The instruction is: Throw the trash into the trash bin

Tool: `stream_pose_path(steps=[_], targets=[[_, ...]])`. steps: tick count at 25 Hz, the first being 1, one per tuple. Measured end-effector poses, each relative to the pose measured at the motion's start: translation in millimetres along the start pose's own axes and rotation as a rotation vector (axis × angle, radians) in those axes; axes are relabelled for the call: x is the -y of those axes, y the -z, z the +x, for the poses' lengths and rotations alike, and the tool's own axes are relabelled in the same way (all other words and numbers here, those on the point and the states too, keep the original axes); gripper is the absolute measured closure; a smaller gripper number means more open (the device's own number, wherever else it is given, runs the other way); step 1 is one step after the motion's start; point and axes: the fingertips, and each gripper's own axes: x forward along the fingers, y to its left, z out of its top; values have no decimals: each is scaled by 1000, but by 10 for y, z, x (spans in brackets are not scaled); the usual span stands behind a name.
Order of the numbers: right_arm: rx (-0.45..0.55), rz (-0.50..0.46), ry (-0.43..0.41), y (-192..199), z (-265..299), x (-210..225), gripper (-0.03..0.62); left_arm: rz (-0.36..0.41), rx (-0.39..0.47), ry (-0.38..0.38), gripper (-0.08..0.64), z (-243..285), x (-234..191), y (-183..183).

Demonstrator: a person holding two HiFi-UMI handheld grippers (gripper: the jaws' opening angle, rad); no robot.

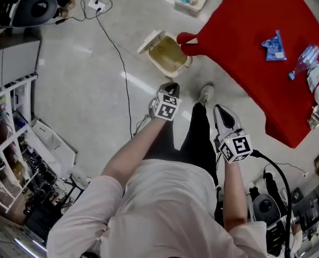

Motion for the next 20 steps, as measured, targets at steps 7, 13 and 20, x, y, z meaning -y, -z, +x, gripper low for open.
stream_pose_path(steps=[7, 13, 20], targets=[[12, -39, 8, -329, -245, -238, 592, 31, 53, 34, 557, -761, 141, -283], [44, -66, 7, -586, -408, -483, 592, 65, 126, 93, 557, -1326, 345, -554], [53, -94, 19, -701, -610, -788, 592, 85, 205, 112, 557, -1986, 329, -719]])
